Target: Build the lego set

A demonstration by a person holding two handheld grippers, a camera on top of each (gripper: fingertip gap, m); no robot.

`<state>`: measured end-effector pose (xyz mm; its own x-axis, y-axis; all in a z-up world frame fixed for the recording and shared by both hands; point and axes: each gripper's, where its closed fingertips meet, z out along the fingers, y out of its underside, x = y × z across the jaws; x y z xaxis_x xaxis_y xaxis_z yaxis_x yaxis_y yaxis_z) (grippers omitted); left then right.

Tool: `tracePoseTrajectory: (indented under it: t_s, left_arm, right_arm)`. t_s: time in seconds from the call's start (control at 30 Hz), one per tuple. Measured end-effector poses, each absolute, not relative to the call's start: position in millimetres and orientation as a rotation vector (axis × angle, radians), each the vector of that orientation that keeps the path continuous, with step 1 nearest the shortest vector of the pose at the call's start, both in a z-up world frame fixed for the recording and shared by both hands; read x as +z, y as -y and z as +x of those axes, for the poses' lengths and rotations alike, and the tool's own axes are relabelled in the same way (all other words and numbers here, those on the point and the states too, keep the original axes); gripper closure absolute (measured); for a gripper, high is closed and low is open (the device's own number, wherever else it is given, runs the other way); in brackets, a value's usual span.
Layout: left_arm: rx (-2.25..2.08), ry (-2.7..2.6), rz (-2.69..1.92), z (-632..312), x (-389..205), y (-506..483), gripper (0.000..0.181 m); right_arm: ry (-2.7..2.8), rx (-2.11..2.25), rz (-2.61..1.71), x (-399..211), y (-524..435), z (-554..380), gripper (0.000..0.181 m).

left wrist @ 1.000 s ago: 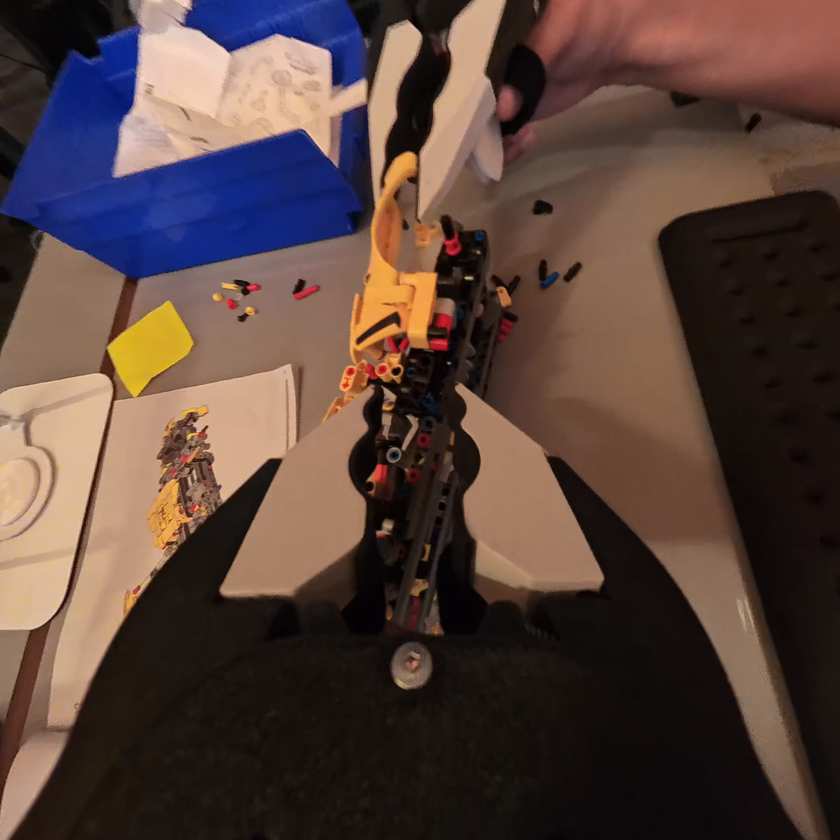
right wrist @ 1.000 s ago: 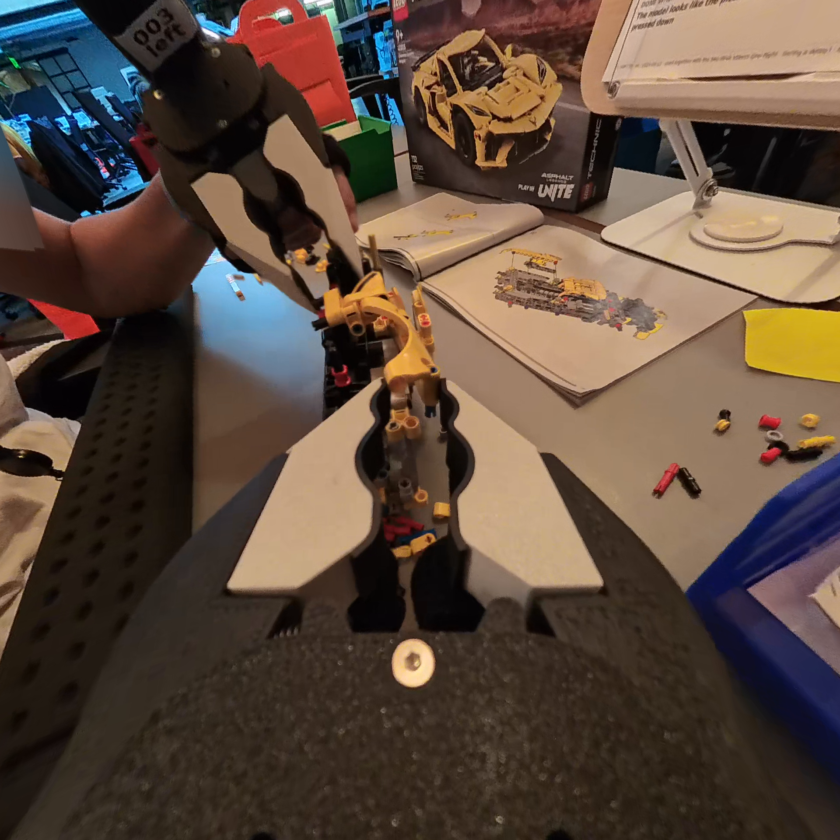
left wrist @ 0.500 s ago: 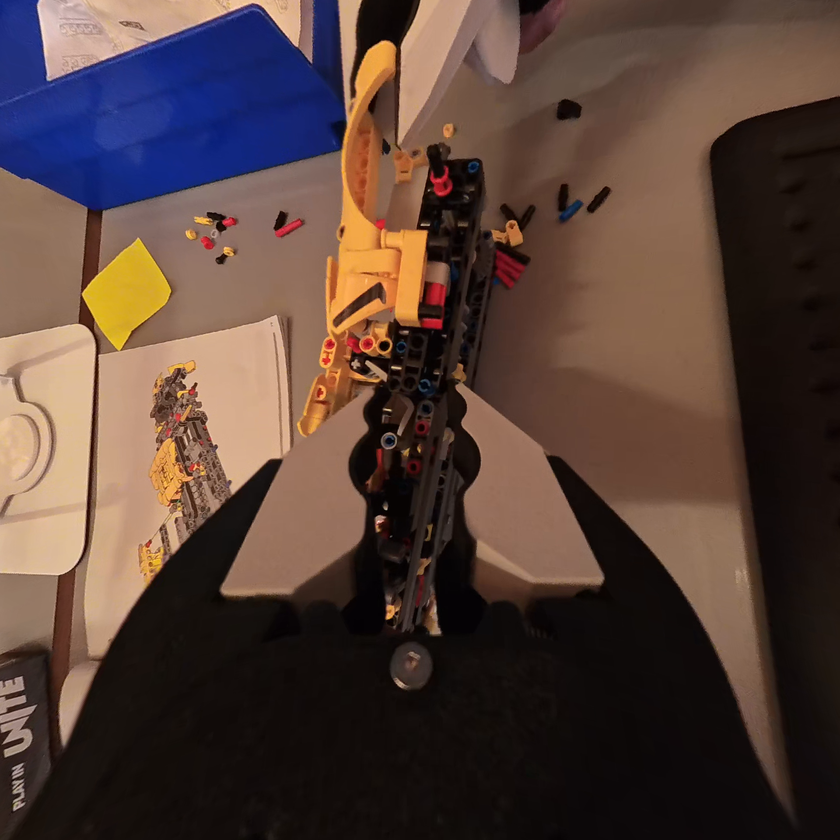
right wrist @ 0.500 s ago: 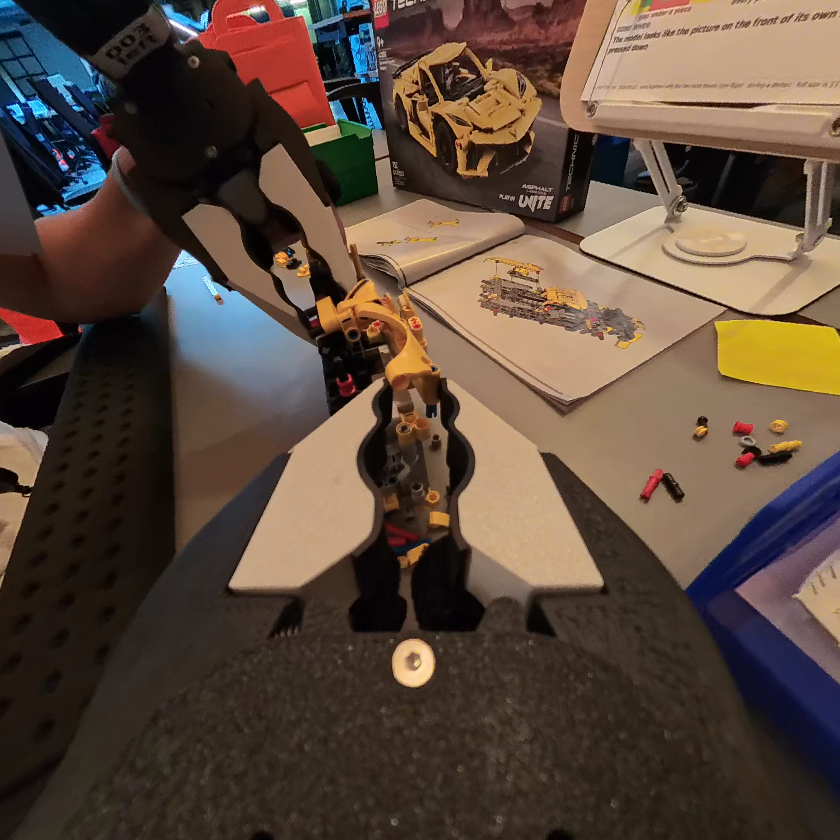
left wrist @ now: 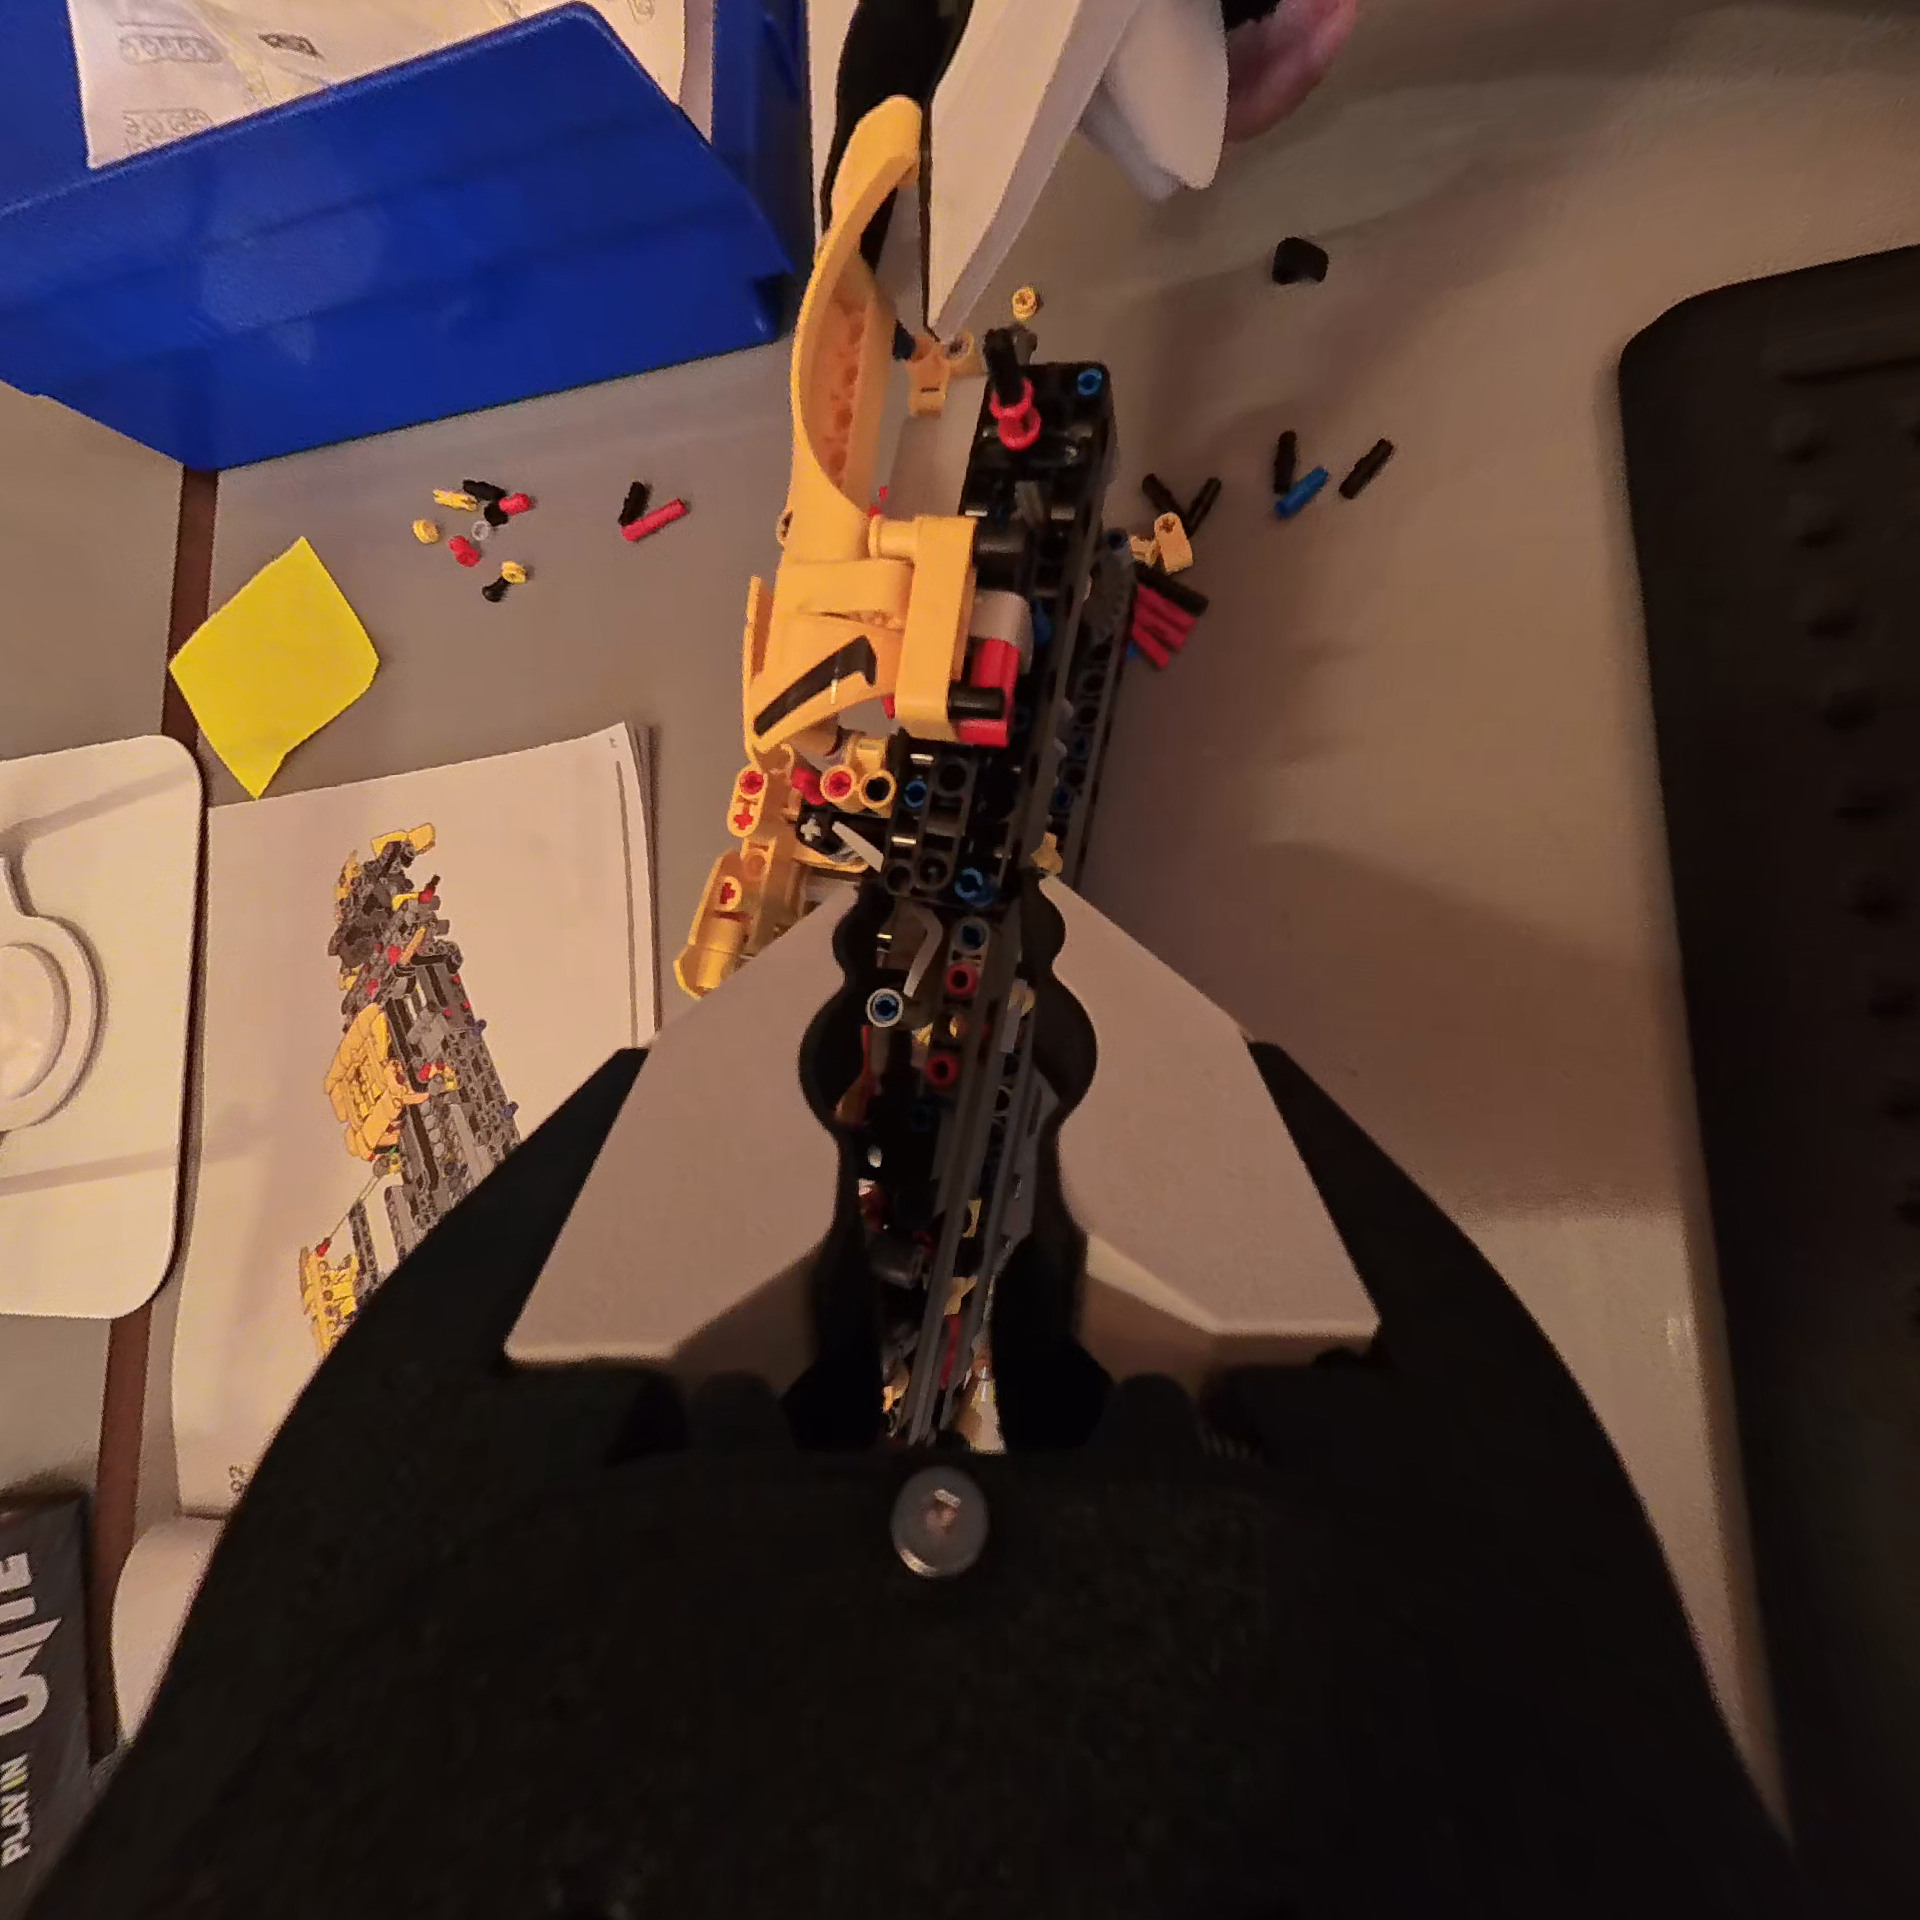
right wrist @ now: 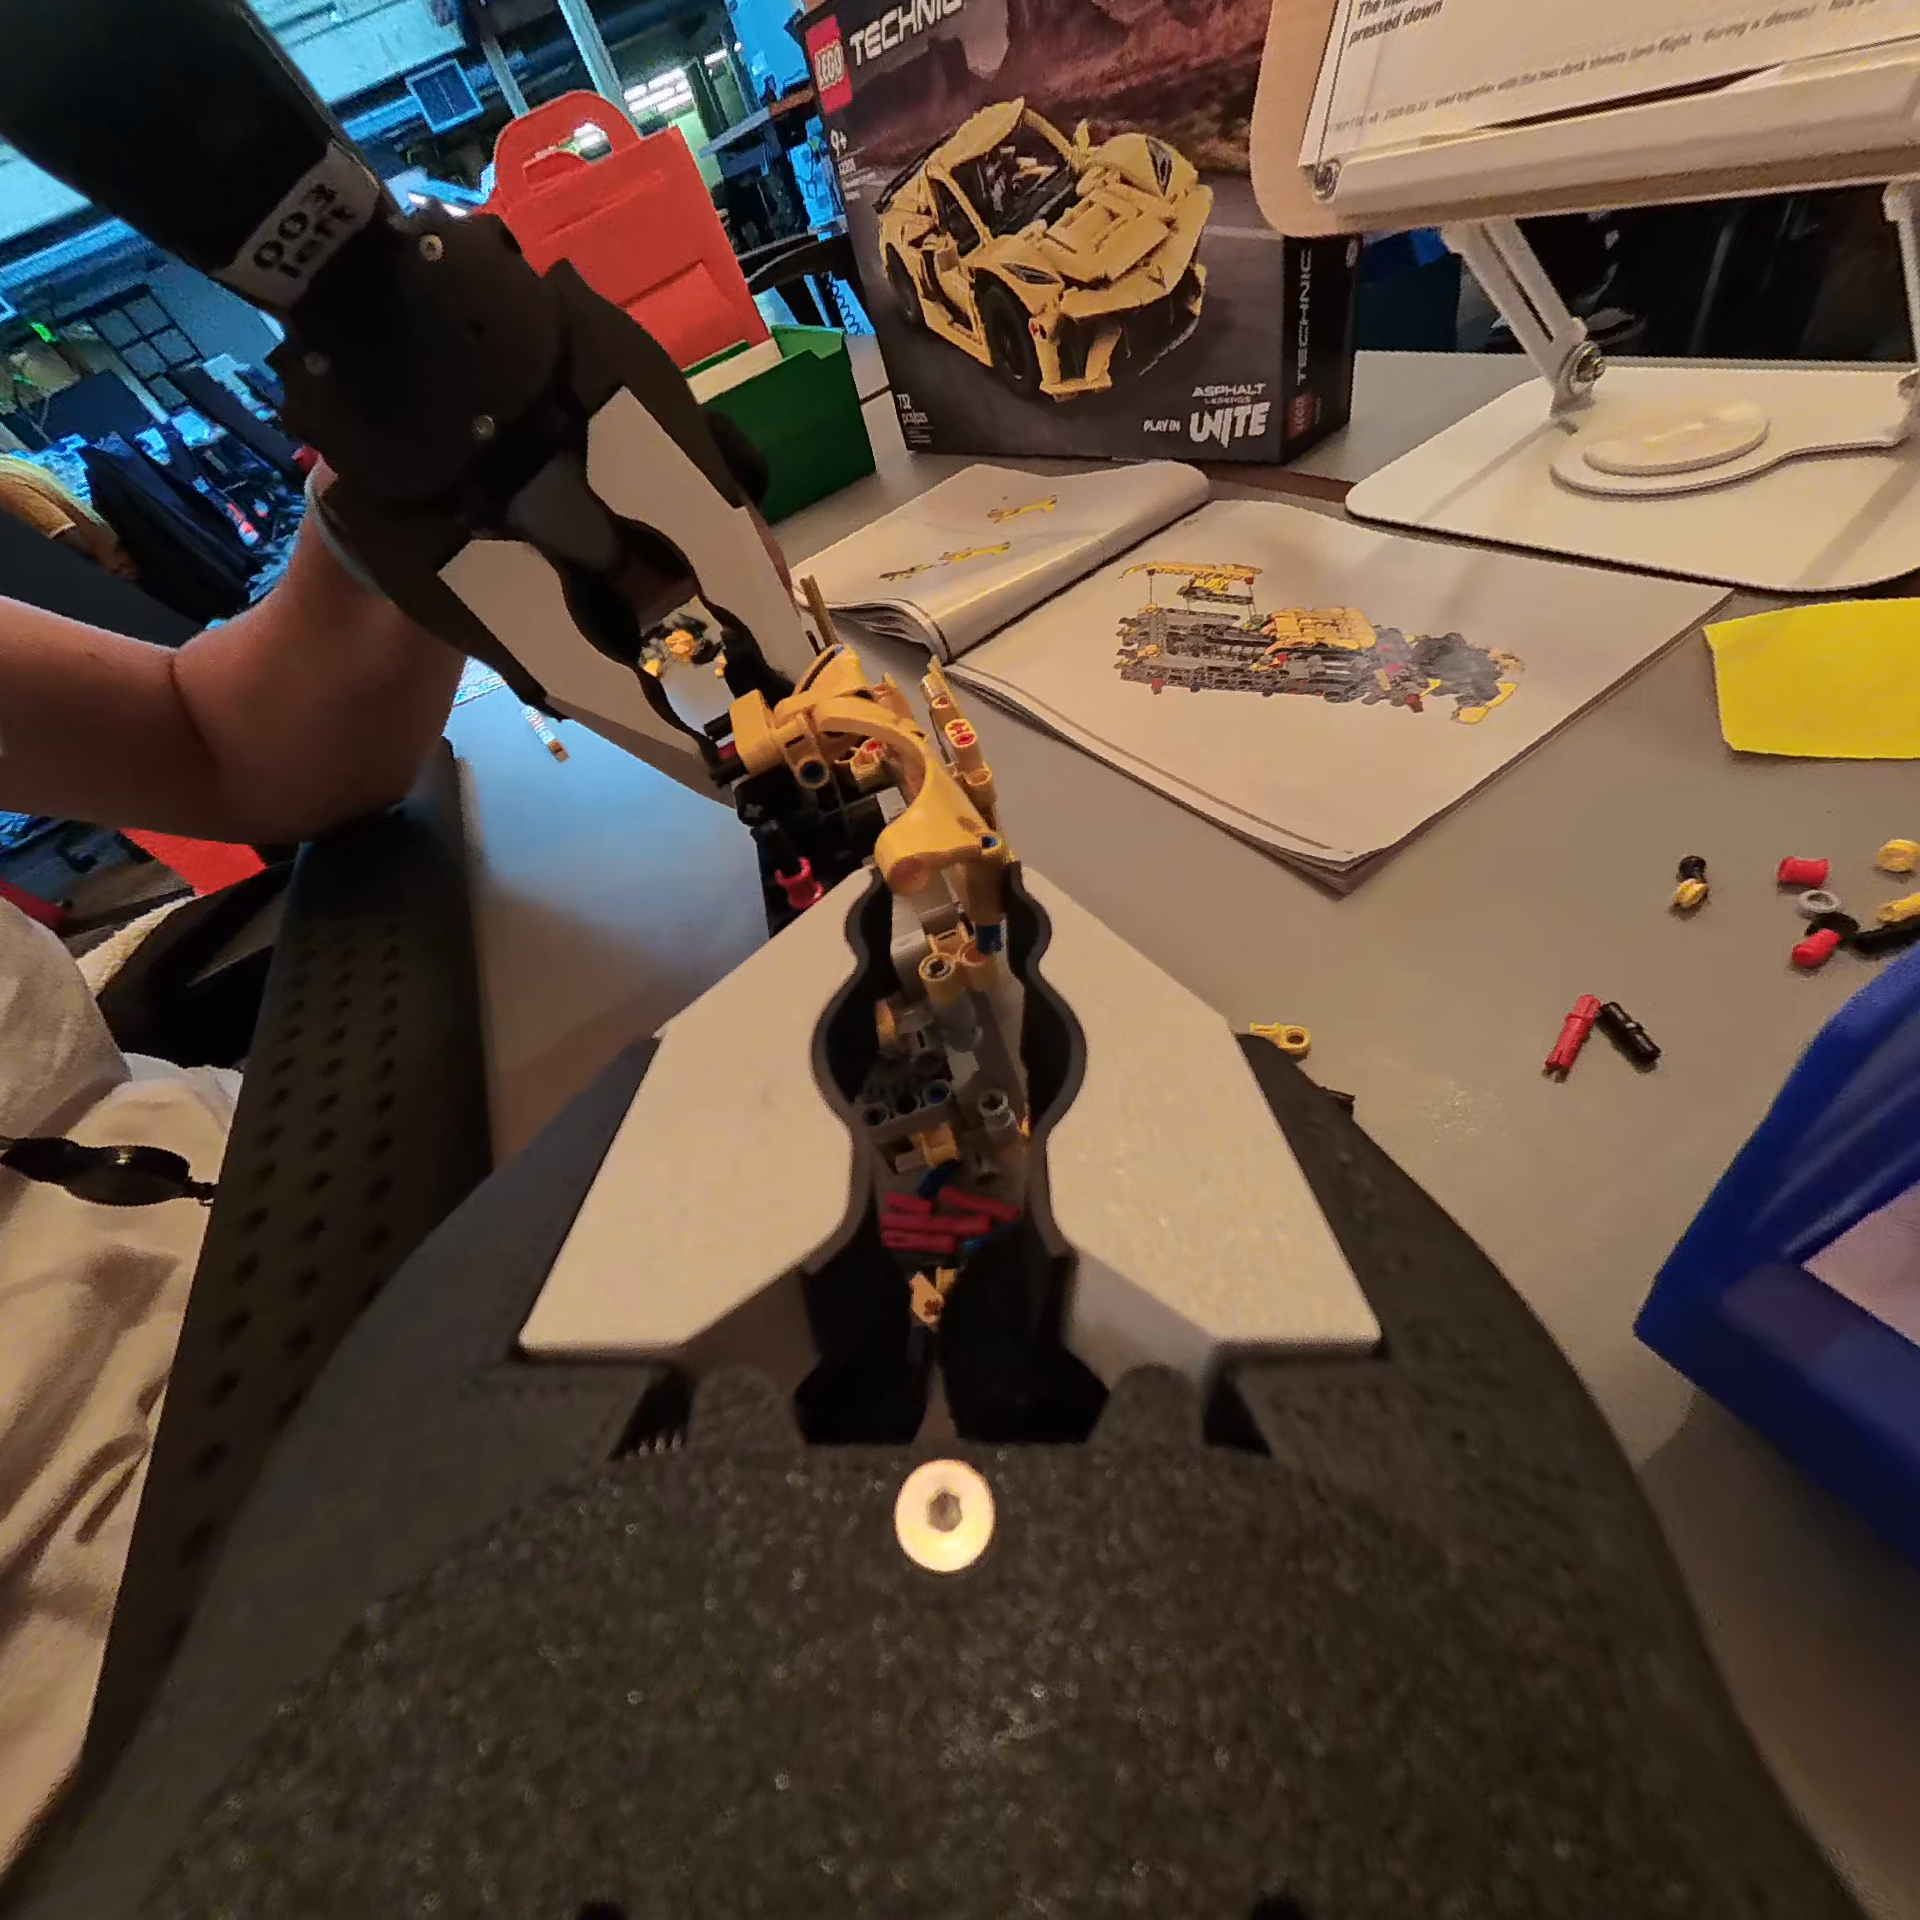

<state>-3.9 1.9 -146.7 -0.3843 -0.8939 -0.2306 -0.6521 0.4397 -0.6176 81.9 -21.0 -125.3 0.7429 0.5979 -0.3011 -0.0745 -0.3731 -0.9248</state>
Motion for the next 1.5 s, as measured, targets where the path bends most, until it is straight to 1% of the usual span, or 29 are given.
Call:
tracePoseTrajectory:
  t_s: [0.2,0.33,0.4,0.5,0.53,0.6,0.63,0.67,0.7,0.73,0.8,0.87,0.93,1.17,1.5]
  left_arm:
    - [-0.59,-2.158,-1.276,-3.6,-146.7,-0.4,0.155]
    - [-0.591,-2.16,-1.262,-3.8,-146.6,-0.1,0.155]
    - [-0.595,-2.162,-1.261,-3.5,-146.5,-0.3,0.155]
    - [-0.596,-2.164,-1.253,-3.6,-146.5,-0.2,0.155]
    - [-0.595,-2.164,-1.251,-3.7,-146.6,-0.1,0.155]
    - [-0.595,-2.164,-1.249,-3.9,-146.5,-0.1,0.155]
    - [-0.595,-2.164,-1.25,-3.9,-146.5,-0.1,0.155]
    - [-0.595,-2.164,-1.25,-3.9,-146.5,-0.1,0.155]
    - [-0.595,-2.163,-1.25,-3.8,-146.5,-0.2,0.155]
    - [-0.595,-2.163,-1.25,-3.9,-146.5,-0.1,0.155]
    - [-0.594,-2.163,-1.248,-3.8,-146.5,-0.1,0.155]
    - [-0.596,-2.164,-1.249,-3.7,-146.5,-0.3,0.155]
    - [-0.599,-2.165,-1.25,-3.7,-146.5,-0.2,0.155]
    - [-0.597,-2.16,-1.268,-3.3,-146.7,-1.0,0.155]
    - [-0.586,-2.16,-1.251,-3.8,-146.9,-1.3,0.155]
  right_arm:
    - [0.438,0.731,-1.77,-123.8,25.0,80.2,0.159]
    - [0.493,0.772,-1.725,-117.4,35.7,80.1,0.14]
    - [0.538,0.725,-1.708,-110.2,38.8,85.7,0.134]
    - [0.578,0.636,-1.741,-105.5,34.9,99.8,0.136]
    - [0.58,0.68,-1.745,-104.2,33.8,98.8,0.135]
    - [0.584,0.817,-1.773,-108.3,32.3,92.6,0.125]
    - [0.592,0.895,-1.793,-112.8,33.2,88.6,0.125]
    - [0.604,0.954,-1.815,-117.5,34.1,85.3,0.125]
    - [0.617,0.982,-1.828,-120.7,34.1,84.3,0.132]
    - [0.623,1.011,-1.817,-119.4,34.7,83.8,0.142]
    - [0.597,1.041,-1.797,-115.5,31.7,84.8,0.146]
    - [0.615,1.019,-1.838,-122.2,29.7,83.7,0.146]
    - [0.614,1.009,-1.821,-119.1,27.3,81.9,0.155]
    - [0.617,0.777,-1.853,-115.4,27.7,80.2,0.157]
    - [0.589,0.725,-1.81,-118.1,28.0,80.2,0.158]
